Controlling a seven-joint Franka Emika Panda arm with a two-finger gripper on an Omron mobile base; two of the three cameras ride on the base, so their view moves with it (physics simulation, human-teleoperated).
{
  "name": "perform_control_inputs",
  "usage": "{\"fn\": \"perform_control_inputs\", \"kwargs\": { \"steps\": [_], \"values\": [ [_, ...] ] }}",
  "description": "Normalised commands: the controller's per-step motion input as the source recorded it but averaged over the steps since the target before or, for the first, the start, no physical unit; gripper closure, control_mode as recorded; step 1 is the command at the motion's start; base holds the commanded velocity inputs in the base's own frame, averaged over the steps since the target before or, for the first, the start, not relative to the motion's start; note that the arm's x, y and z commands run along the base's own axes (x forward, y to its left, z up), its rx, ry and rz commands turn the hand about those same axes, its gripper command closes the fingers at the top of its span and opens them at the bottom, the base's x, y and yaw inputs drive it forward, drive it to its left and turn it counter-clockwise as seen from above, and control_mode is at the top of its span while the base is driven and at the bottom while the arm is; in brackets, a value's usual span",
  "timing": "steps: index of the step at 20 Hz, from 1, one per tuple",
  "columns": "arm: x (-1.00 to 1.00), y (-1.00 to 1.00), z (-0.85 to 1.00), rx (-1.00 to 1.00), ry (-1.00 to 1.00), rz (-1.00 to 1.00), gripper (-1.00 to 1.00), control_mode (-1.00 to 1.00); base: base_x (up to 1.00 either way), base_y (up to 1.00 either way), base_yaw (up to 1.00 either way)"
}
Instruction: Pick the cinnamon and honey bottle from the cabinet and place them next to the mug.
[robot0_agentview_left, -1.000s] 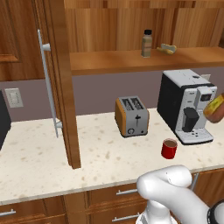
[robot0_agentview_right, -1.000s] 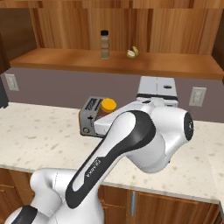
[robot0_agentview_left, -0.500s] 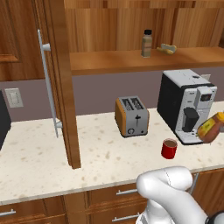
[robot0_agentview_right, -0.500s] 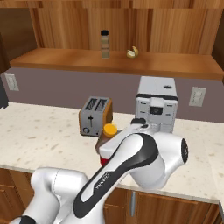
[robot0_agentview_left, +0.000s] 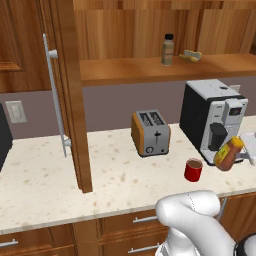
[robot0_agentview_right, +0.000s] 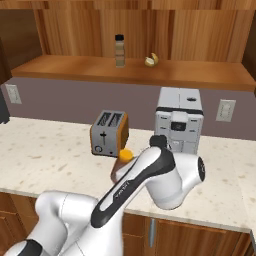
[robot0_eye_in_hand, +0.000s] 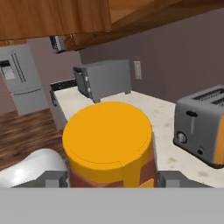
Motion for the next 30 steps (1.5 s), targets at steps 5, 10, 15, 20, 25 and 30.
{"fn": "perform_control_inputs", "kwargs": {
  "steps": [5,10,15,20,25,30],
  "values": [
    [0.37,-0.08,0.00,0.00,0.06,0.11,1.00,-1.00,0.00,0.00,0.00],
    [0.12,-0.06,-0.03,0.00,0.03,0.02,1.00,-1.00,0.00,0.00,0.00],
    [0.04,0.00,-0.09,-0.02,0.04,0.00,1.00,-1.00,0.00,0.00,0.00],
    [0.12,0.00,-0.16,-0.08,0.03,0.00,1.00,-1.00,0.00,0.00,0.00],
    [0.17,-0.08,-0.31,-0.12,0.00,-0.01,1.00,-1.00,0.00,0.00,0.00],
    [0.06,-0.07,-0.31,-0.09,0.00,-0.04,1.00,-1.00,0.00,0.00,0.00]
  ]
}}
